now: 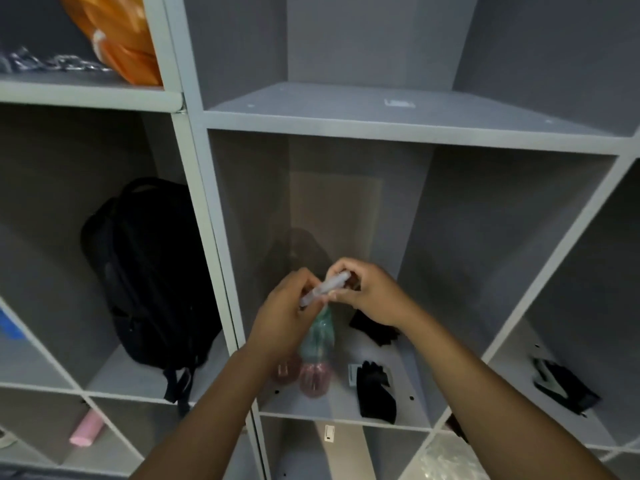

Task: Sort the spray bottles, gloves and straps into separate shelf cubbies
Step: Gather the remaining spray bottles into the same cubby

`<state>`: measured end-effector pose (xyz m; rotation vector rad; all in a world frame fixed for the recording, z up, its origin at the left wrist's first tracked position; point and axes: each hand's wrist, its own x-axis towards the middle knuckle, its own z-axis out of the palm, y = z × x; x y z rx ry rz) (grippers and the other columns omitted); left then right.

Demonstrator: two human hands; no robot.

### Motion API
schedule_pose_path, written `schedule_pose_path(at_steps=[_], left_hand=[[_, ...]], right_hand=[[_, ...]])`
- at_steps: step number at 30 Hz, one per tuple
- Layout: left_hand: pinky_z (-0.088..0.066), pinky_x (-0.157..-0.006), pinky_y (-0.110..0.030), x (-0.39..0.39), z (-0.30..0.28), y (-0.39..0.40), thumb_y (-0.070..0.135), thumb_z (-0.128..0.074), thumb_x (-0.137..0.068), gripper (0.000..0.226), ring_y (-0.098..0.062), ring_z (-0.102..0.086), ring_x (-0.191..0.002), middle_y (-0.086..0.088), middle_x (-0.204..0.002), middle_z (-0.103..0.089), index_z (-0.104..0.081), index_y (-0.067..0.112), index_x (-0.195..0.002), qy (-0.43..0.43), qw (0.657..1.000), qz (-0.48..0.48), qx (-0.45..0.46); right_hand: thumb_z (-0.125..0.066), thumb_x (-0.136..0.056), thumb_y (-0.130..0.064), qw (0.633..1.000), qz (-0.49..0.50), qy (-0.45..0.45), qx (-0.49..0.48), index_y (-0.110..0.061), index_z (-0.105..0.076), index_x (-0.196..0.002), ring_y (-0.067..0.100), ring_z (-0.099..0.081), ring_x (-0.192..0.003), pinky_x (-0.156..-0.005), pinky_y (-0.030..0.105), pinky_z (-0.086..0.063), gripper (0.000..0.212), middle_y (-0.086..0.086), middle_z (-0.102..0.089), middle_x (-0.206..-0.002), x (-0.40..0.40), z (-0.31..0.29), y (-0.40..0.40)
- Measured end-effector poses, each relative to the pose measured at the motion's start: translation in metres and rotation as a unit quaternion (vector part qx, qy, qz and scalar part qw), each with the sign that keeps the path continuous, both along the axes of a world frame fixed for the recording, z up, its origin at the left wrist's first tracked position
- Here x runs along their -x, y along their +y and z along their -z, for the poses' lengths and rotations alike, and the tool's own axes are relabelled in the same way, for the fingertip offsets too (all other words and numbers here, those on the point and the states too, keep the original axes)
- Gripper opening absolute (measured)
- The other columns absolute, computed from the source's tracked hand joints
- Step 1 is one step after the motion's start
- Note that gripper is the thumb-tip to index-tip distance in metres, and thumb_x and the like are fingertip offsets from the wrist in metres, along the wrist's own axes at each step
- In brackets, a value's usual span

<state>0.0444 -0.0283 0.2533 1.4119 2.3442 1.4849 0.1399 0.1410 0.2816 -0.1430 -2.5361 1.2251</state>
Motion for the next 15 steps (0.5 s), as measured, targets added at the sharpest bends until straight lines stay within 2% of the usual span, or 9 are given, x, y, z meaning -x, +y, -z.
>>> schedule_pose_path(at_steps=[3, 7, 10, 12, 15], left_hand=[[-0.054, -0.070, -0.046, 0.017, -0.010, 0.017, 0.034, -0.063, -0.092, 0.010, -0.012, -0.059, -0.082, 0.010, -0.090, -0.059, -0.054, 0.030, -0.090, 0.014, 1.000, -0.023, -0.007], [-0.053, -0.068, -0.047, 0.041, -0.023, 0.042, 0.024, -0.062, -0.089, 0.006, -0.016, -0.061, -0.078, 0.003, -0.087, -0.061, -0.056, 0.024, -0.090, 0.026, 0.998, -0.060, -0.020], [-0.055, -0.067, -0.047, 0.058, -0.021, 0.061, 0.028, -0.058, -0.084, 0.008, -0.021, -0.064, -0.077, -0.001, -0.090, -0.064, -0.053, 0.026, -0.090, 0.009, 0.994, -0.103, -0.016], [-0.055, -0.067, -0.047, 0.068, -0.013, 0.072, 0.024, -0.061, -0.086, 0.009, -0.021, -0.065, -0.076, -0.002, -0.086, -0.064, -0.053, 0.024, -0.089, -0.002, 0.991, -0.131, -0.030], [-0.054, -0.065, -0.048, 0.078, 0.004, 0.086, 0.019, -0.064, -0.089, 0.013, -0.023, -0.063, -0.073, -0.005, -0.082, -0.062, -0.052, 0.019, -0.087, -0.001, 0.987, -0.156, -0.035]], right_hand=[[-0.074, -0.087, -0.010, 1.000, 0.000, 0.017, 0.020, -0.019, -0.064, -0.096, 0.003, -0.056, -0.070, -0.064, 0.023, -0.047, 0.016, -0.012, -0.061, -0.079, 0.024, -0.006, 0.018], [-0.074, -0.086, -0.005, 0.997, 0.032, 0.041, 0.056, -0.019, -0.065, -0.103, 0.012, -0.063, -0.078, -0.065, 0.031, -0.057, 0.024, 0.001, -0.066, -0.093, 0.055, -0.013, 0.038], [-0.078, -0.080, -0.007, 0.989, 0.087, 0.086, 0.088, -0.039, -0.063, -0.103, 0.019, -0.065, -0.083, -0.069, 0.041, -0.061, 0.043, -0.002, -0.064, -0.099, 0.076, -0.006, 0.050], [-0.080, -0.078, -0.006, 0.982, 0.113, 0.108, 0.107, -0.044, -0.060, -0.101, 0.018, -0.064, -0.083, -0.074, 0.039, -0.060, 0.048, -0.006, -0.061, -0.096, 0.085, 0.003, 0.053], [-0.078, -0.080, -0.002, 0.973, 0.126, 0.094, 0.168, -0.036, -0.058, -0.108, 0.021, -0.066, -0.093, -0.082, 0.028, -0.056, 0.049, -0.002, -0.062, -0.097, 0.096, 0.026, 0.053]])
